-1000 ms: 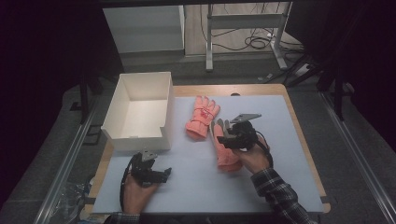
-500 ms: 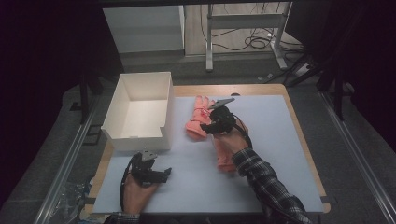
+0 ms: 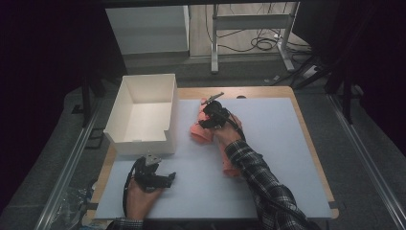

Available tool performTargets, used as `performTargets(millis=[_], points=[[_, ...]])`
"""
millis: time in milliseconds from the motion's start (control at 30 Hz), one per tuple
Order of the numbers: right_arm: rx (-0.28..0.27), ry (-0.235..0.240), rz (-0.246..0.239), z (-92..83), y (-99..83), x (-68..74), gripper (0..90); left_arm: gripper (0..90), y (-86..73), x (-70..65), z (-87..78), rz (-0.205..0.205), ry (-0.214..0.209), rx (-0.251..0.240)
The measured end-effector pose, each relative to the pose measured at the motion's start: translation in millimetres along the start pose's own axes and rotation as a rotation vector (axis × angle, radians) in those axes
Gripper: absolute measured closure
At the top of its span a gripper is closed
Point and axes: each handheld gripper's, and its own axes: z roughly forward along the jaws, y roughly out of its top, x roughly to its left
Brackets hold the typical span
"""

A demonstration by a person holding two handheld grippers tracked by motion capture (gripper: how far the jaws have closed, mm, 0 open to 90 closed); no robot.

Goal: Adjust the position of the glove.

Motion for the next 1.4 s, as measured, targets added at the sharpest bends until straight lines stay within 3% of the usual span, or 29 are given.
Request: performTargets(millis=[267, 400, 433, 533, 867, 1400], points=[[0.062, 0.009, -0.006, 16.2, -2.0, 3.6, 60.8, 1.0, 0.0, 0.1, -0.1, 0.002, 0.001, 0.001], [0.079, -0.010, -0.012, 19.6, -2.3, 6.2, 68.6, 1.1, 0.0, 0.2, -0.1, 0.004, 0.001, 0.000], [0.085, -0.006, -0.005, 20.8, -2.8, 5.2, 75.3, 1.1, 0.0, 0.0, -0.1, 0.001, 0.000, 0.000], [0.080, 0.000, -0.004, 20.3, -3.2, 5.1, 82.3, 1.1, 0.0, 0.0, -0.1, 0.001, 0.000, 0.000], [0.021, 0.021, -0.019, 3.4, 5.7, 5.3, 84.3, 1.1, 0.0, -0.1, 0.0, 0.000, 0.000, -0.001], [-0.057, 0.059, -0.107, -45.0, 22.1, 10.2, 84.5, 1.1, 0.0, 0.3, 0.0, 0.005, 0.002, 0.000]])
